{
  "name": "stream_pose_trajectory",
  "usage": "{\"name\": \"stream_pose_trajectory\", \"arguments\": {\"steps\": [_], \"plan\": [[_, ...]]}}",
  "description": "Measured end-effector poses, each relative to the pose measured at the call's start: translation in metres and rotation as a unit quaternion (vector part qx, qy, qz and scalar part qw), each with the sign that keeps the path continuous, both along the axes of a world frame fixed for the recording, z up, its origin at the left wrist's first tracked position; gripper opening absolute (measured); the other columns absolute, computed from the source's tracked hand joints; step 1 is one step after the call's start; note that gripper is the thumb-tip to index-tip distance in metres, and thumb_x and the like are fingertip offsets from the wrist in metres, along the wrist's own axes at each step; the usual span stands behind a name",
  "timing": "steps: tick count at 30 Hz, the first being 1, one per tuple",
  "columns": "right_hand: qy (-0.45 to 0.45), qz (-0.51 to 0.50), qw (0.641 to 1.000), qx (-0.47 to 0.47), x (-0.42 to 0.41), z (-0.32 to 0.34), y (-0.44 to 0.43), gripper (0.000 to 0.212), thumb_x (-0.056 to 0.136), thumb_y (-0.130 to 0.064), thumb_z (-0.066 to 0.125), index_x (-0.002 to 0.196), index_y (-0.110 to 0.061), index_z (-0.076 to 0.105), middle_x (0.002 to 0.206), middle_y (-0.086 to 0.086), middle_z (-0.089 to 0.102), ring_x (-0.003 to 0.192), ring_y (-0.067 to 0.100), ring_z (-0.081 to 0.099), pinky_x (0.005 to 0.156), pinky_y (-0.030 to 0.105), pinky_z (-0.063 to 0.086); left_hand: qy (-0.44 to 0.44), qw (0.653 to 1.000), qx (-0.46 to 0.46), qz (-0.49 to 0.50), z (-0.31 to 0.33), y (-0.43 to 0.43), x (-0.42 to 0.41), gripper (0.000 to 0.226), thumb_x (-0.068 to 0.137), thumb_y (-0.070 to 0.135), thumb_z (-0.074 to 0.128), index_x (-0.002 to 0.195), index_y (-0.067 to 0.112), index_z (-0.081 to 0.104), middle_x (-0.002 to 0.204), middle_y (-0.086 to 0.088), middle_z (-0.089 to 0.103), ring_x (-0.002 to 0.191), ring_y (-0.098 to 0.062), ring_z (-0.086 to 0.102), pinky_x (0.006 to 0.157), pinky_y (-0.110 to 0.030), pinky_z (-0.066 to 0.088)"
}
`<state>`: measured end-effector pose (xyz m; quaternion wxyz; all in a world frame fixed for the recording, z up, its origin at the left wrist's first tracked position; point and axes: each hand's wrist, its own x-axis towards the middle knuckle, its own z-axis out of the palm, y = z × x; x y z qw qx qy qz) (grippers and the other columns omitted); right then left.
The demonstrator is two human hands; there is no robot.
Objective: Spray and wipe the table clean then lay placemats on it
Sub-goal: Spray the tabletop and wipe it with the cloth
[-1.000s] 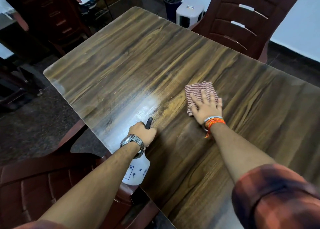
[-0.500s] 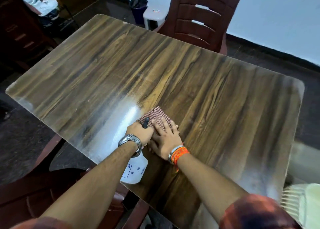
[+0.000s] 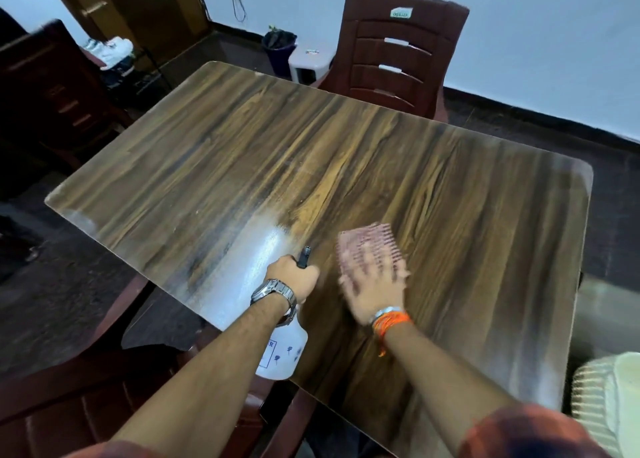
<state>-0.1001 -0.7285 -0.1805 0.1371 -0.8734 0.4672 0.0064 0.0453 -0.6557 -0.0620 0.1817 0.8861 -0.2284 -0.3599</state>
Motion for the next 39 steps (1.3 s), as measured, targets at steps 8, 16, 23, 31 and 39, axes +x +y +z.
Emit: {"name": "stream_pose_trajectory", "arguments": {"steps": [8,16,23,31,39], "plan": [[0.011,0.19,0.981,-0.044,-0.027,-0.006,0.097,0.052,0.09,-0.061,0.038,0.14,-0.054,0.03,0.151,-0.007,0.038,0.139,0.034,0.034,0.109,0.057,0.011,0.015,1.0,0.004,-0.024,0.002,0.03,-0.015,0.024,0.086,0.03,0.055,0.07,0.015,0.048,0.071,-0.004,0.052,0.06,-0.021,0.045,0.052,-0.026,0.031],[0.037,0.009,0.999,-0.016,-0.083,-0.003,0.123,0.052,0.091,-0.056,0.036,0.142,-0.049,0.031,0.153,-0.005,0.035,0.141,0.031,0.031,0.111,0.056,0.012,0.027,0.998,-0.011,-0.048,0.008,0.067,-0.026,0.019,0.086,0.026,0.052,0.086,0.009,0.059,0.064,-0.009,0.068,0.052,-0.016,0.061,0.046,-0.022,0.038],[0.028,-0.089,0.996,-0.006,-0.117,-0.005,0.15,0.05,0.092,-0.055,0.03,0.141,-0.047,0.037,0.151,-0.005,0.039,0.141,0.025,0.023,0.114,0.047,0.002,0.061,0.996,-0.022,-0.057,-0.005,0.09,-0.043,0.029,0.088,0.029,0.055,0.103,0.004,0.061,0.079,-0.011,0.068,0.054,-0.019,0.067,0.04,-0.02,0.04],[0.028,-0.144,0.989,-0.005,-0.181,-0.007,0.172,0.052,0.092,-0.056,0.026,0.142,-0.047,0.036,0.15,-0.004,0.041,0.139,0.023,0.026,0.113,0.046,0.003,0.088,0.993,-0.04,-0.065,-0.005,0.102,-0.087,0.021,0.078,0.029,0.056,0.083,0.009,0.061,0.069,-0.007,0.065,0.048,-0.021,0.069,0.043,-0.022,0.046],[-0.003,-0.117,0.993,0.012,-0.253,0.0,0.168,0.052,0.086,-0.054,0.037,0.136,-0.045,0.047,0.145,-0.005,0.047,0.136,0.023,0.031,0.112,0.046,0.007,0.055,0.993,-0.079,-0.07,0.013,0.078,-0.162,0.026,0.078,0.032,0.056,0.09,0.01,0.063,0.075,-0.008,0.069,0.045,-0.02,0.067,0.049,-0.027,0.056]]}}
